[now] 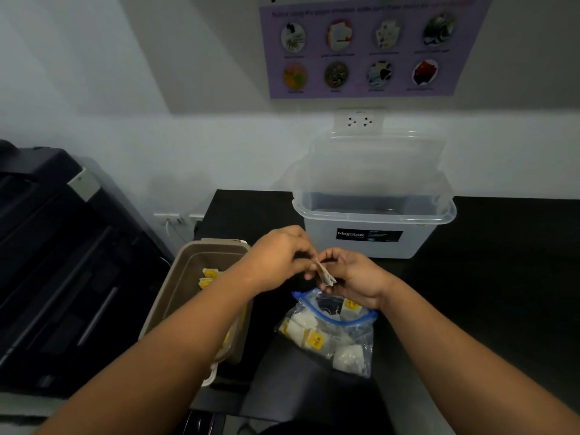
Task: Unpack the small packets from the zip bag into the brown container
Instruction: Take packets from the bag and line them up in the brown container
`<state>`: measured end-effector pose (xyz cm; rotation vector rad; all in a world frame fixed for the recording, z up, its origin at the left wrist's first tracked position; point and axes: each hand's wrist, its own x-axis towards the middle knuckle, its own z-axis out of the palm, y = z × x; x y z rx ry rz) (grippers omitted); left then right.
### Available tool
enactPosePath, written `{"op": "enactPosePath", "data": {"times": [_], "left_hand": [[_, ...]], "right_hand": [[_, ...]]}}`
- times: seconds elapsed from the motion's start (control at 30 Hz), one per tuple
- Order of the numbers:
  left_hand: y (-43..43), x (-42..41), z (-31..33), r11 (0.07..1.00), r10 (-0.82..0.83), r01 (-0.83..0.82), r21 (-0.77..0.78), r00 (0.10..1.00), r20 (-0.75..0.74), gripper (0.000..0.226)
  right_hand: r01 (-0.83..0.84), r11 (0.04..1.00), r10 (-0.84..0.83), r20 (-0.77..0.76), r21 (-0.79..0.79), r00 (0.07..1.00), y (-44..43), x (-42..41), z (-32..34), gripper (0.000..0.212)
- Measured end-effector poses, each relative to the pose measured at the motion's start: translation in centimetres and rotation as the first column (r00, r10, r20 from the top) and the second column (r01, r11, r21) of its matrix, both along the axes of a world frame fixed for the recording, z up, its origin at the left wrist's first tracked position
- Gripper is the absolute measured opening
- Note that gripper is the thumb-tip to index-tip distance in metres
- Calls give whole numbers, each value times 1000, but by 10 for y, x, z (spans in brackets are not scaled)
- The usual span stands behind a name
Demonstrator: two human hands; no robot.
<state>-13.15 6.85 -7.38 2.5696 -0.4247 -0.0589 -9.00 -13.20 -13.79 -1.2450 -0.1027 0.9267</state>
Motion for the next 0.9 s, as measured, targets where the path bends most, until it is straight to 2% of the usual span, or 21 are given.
{"op": "enactPosePath", "data": {"times": [0.07,0.1,0.13,0.17,0.2,0.23,0.3,0.37,0.57,0.63,0.7,0.8,0.9], "left_hand": [[12,-4,13,1000,24,-25,12,999,34,15],[19,-5,20,999,38,-39,26,999,37,15],[27,-6,25,998,57,-59,38,998,33,14],[35,-8,30,995,84,-85,44,996,22,14],[44,-9,33,993,110,-110,47,994,7,15],[52,-10,33,991,127,-127,51,992,-6,16],[67,-13,31,988,141,-140,65,990,-22,16],[81,-16,28,986,153,-151,65,988,-34,15],[118,-25,20,980,189,-182,87,978,-89,13],[131,-25,21,973,201,-184,142,973,-114,11],[142,-23,21,953,191,-150,264,973,-134,10],[155,-21,17,885,163,-44,463,962,-219,6],[163,-19,2,831,103,81,550,950,-296,3]], "right_hand": [[13,986,-2,69,-164,998,5,3,-1,21],[46,944,17,186,-327,982,5,5,-3,17],[95,852,94,328,-515,940,4,8,-6,16],[152,712,237,439,-685,867,1,11,-10,17],[198,560,389,466,-805,795,-1,13,-14,20],[224,421,500,431,-879,751,-4,13,-18,21],[223,222,608,314,-949,729,-7,8,-26,21],[214,114,645,236,-970,727,-9,-2,-33,28],[312,4,608,250,-950,754,-8,-21,-49,53],[308,-23,591,235,-951,772,-5,-24,-48,49],[297,-48,571,218,-954,792,-2,-26,-45,41],[330,-55,540,250,-943,804,1,-29,-45,32],[346,-100,540,241,-933,806,3,-33,-45,27]]}}
